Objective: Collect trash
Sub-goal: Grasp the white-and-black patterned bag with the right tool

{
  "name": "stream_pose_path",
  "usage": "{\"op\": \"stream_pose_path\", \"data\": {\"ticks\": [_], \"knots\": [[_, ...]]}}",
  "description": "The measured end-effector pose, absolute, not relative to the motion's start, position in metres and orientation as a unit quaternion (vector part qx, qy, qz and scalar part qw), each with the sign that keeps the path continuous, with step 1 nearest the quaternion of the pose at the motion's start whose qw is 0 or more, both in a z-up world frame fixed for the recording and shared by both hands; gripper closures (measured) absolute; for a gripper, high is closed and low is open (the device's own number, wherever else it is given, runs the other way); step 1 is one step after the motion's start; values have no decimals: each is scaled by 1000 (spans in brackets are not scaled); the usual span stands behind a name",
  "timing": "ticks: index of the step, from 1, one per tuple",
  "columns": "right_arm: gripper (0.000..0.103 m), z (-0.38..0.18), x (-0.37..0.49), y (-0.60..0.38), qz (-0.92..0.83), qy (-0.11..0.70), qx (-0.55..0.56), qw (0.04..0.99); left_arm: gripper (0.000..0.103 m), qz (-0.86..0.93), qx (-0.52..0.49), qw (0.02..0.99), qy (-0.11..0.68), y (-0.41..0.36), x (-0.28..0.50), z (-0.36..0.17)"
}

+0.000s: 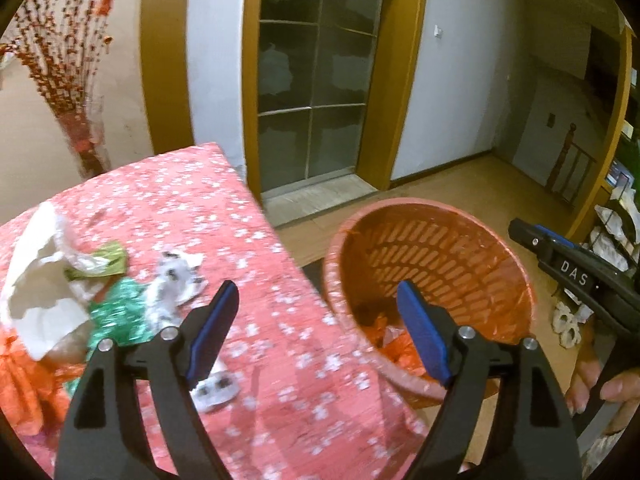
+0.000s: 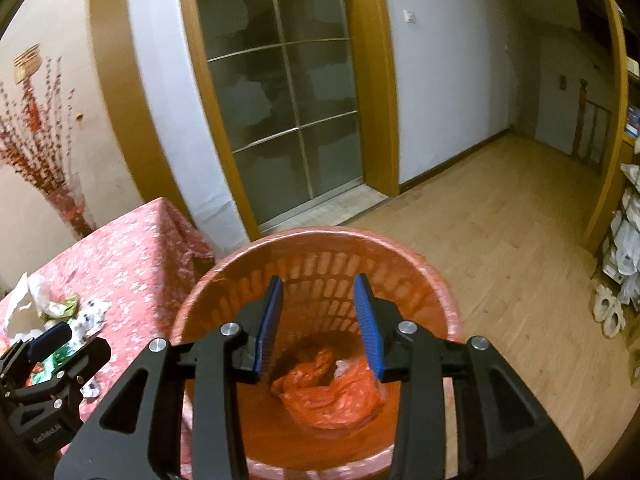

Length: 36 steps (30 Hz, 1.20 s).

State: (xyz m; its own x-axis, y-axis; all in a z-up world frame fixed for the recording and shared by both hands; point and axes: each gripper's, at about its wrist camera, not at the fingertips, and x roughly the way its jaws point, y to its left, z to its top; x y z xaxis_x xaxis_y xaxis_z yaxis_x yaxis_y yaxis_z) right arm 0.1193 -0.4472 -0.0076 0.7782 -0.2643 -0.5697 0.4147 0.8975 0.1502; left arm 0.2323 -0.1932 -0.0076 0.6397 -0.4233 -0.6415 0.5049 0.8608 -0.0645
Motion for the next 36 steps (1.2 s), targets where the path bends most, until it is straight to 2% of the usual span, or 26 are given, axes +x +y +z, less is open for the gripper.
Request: {"op": "stream_pose_path", "data": {"ticks": [10,17,21,24,34,36], "knots": [[66,-12,160,-360,-62,313,104,942,23,-179,30,930,318,-95,222,11],[74,-26,194,-284,32,349,77,933,23,-113,1,944,310,-17,218,25],[74,-36,213,-255,63,372,74,923,23,-87,-13,947,308,16,217,30],[77,-43,222,-243,73,385,79,916,23,-77,-22,948,309,32,218,32],[77,-56,234,-219,87,407,65,907,23,-67,-43,946,315,52,222,25],[86,-59,235,-219,83,409,57,907,23,-69,-41,946,315,48,220,24]]}}
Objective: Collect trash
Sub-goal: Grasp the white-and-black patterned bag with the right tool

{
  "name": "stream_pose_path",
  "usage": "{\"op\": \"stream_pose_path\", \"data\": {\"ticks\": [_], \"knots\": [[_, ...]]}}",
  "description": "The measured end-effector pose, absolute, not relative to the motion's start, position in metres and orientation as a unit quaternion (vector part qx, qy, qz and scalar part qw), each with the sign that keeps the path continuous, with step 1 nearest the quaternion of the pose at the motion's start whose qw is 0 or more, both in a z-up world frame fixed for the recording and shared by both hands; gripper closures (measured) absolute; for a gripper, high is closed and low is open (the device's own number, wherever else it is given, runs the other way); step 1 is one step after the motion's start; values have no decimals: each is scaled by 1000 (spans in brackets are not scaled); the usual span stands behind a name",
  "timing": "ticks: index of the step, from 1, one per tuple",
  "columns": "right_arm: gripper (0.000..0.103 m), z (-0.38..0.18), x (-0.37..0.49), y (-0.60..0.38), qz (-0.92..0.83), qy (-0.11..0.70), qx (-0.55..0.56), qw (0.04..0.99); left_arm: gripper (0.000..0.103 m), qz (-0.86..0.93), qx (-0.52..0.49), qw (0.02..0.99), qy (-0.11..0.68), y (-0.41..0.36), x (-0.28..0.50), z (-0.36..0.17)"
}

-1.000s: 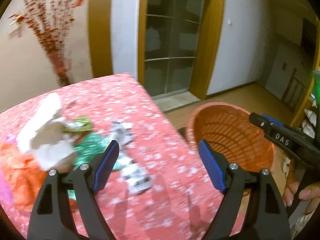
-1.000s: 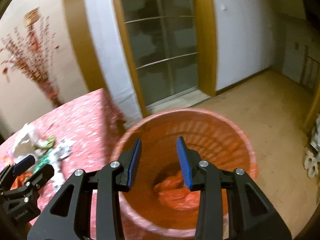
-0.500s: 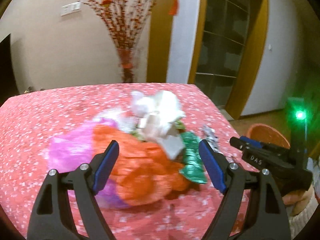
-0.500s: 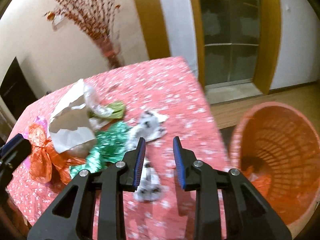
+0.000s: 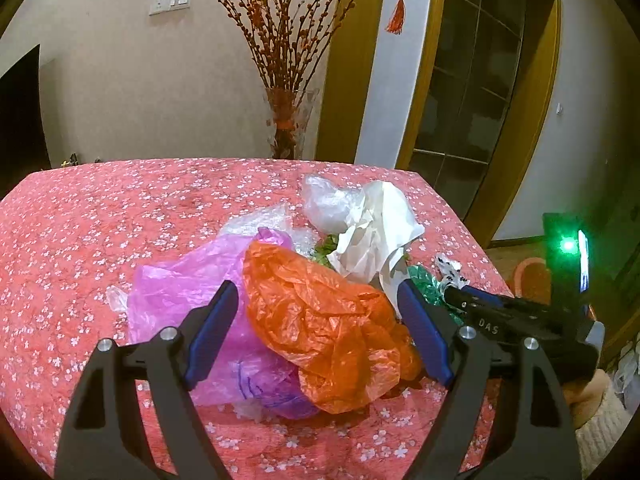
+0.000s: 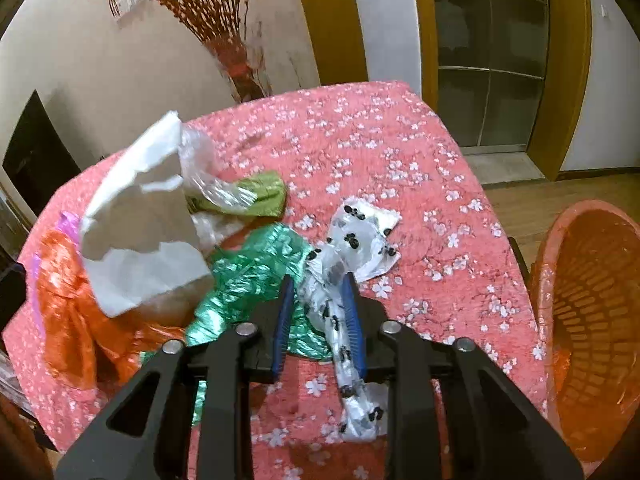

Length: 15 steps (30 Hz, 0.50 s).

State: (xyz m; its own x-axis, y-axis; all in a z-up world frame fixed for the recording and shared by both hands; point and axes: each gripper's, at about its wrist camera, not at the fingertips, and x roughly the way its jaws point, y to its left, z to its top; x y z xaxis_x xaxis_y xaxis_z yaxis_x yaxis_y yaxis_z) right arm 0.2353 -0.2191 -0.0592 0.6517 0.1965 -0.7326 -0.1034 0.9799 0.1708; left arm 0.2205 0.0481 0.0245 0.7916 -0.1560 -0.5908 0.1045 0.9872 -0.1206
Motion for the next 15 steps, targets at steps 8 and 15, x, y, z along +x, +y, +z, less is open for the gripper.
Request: {"op": "stream_pose_path", "data": {"ticks": [8,15], "knots": [[94,-55,230,-233,78,395,53,914,23,-76,-35,943,322,32,235,23],[91,-59,235,-228,75,396,40,914,23,-77,-37,939,333,24,243,18]]}}
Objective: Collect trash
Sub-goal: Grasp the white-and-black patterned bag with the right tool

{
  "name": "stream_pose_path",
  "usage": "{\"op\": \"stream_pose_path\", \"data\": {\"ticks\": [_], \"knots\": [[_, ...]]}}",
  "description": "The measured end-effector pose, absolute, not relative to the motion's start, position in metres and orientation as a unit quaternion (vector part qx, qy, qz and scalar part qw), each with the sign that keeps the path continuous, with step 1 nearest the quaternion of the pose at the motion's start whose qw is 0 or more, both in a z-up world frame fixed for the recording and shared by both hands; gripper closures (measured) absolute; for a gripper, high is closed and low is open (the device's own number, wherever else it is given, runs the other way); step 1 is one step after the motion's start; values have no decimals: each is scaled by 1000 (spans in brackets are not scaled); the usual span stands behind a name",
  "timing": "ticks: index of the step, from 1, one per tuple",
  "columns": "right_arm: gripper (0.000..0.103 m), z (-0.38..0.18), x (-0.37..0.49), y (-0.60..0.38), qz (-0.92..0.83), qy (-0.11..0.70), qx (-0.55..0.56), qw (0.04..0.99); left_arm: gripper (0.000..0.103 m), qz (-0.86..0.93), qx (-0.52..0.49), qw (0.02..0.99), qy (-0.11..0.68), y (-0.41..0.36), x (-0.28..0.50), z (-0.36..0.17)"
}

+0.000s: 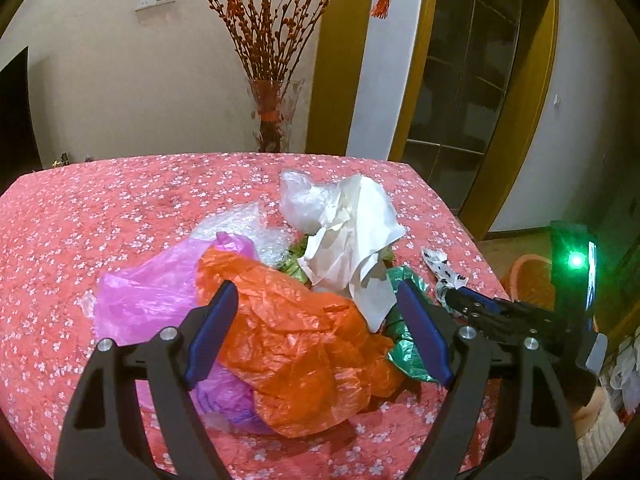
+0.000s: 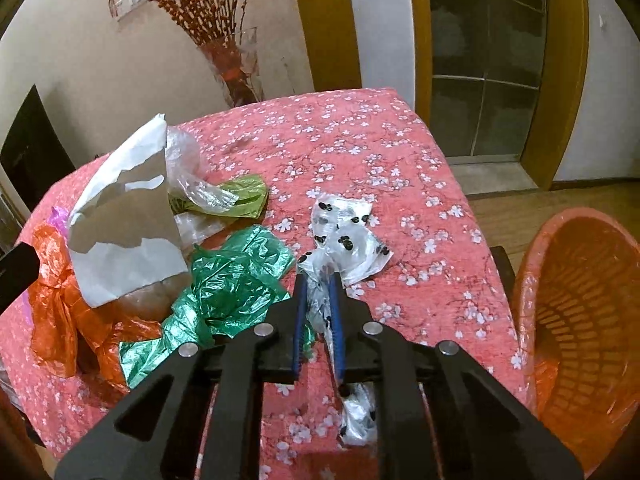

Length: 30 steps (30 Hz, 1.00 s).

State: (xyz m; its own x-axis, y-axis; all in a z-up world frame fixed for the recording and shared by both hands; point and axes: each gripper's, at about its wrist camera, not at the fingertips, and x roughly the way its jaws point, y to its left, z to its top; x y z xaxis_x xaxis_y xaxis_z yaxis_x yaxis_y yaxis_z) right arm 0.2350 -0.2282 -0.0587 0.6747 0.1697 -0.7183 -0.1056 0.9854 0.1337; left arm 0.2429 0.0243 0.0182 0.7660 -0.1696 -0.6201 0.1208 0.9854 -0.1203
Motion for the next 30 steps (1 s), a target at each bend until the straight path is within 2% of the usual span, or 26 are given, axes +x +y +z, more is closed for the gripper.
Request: {"op": "stream_pose_path", "data": {"ticks": [17,21,27,28,30], "knots": [[86,-65,238,-233,79,418,28,905,23,-81,-19,936,343,13,256,16],[94,-65,231,-234,82,414,13,906,23,-81,-14,935,346,9,261,16],[96,-54,219,-258,77,392,49,916,24,-76,-2,932,355,-2,278,16],[96,-51,217,-263,75,388,55,917,26,-75,0,931,358,-4,283,15],[96,-47,215,-270,72,384,62,919,36,-73,4,927,367,-8,289,12]]}}
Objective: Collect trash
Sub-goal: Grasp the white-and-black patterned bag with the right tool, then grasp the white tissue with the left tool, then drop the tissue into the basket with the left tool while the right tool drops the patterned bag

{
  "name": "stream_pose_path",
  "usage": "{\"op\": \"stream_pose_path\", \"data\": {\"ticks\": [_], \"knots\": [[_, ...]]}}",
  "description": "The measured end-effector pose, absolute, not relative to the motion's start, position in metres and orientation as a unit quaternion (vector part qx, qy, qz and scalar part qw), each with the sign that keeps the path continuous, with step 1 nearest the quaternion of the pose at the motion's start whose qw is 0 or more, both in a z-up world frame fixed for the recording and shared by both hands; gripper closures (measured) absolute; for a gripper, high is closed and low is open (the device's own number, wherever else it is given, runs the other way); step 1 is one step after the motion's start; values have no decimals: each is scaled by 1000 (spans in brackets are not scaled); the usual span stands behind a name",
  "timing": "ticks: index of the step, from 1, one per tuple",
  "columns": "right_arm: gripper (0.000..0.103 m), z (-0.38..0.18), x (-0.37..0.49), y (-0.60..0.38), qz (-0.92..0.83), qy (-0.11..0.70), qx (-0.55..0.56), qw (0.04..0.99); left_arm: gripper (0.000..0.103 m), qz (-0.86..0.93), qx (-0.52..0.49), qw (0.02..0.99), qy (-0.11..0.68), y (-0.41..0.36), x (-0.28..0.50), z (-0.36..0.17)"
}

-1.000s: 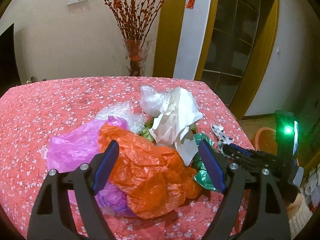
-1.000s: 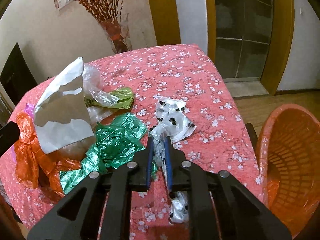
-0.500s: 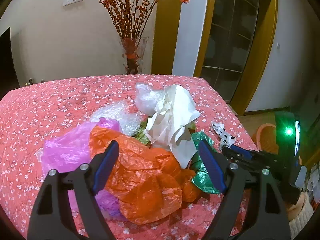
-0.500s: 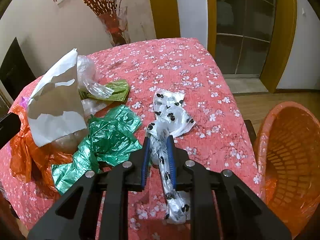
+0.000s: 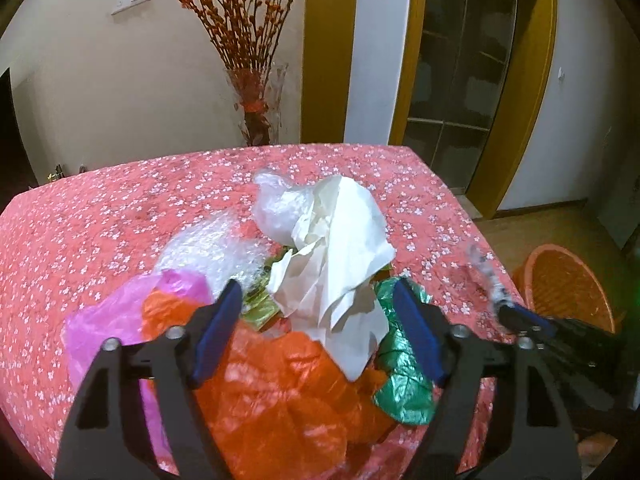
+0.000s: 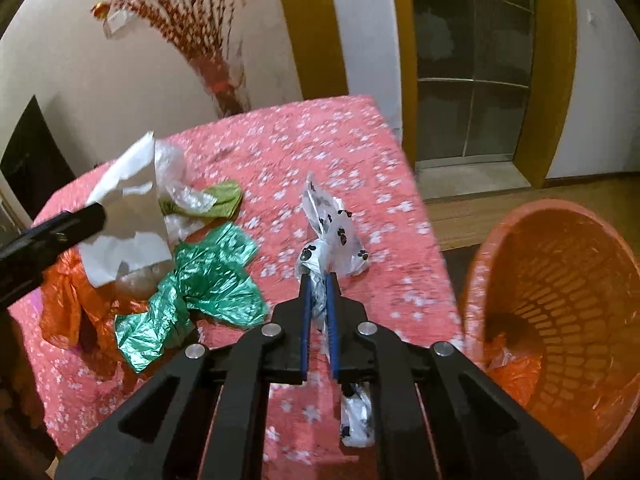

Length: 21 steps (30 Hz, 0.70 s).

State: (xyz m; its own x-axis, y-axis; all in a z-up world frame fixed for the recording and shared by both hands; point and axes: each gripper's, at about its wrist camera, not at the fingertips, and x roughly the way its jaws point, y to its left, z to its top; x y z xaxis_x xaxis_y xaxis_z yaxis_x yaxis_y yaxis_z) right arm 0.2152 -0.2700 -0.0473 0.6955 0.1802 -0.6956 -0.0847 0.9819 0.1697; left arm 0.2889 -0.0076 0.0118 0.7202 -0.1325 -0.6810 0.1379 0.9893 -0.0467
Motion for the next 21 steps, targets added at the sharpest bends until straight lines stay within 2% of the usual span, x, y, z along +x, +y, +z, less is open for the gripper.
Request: {"op": "stream_pose_path", "data": {"ticks": [4,6,10,21], "knots": [[96,-45,212,-284,68,383,85,917,52,-70,12,922,381,-15,297,5],[96,-46,210,-288,67,383,88,917,72,-74,15,920,384,-18,298,2],[96,-44,207,-292,64,379,93,918,90,-87,9,920,381,-18,295,4],[96,-18,187,-305,59,344,102,932,95,-104,-1,936,336,-21,275,35]]}}
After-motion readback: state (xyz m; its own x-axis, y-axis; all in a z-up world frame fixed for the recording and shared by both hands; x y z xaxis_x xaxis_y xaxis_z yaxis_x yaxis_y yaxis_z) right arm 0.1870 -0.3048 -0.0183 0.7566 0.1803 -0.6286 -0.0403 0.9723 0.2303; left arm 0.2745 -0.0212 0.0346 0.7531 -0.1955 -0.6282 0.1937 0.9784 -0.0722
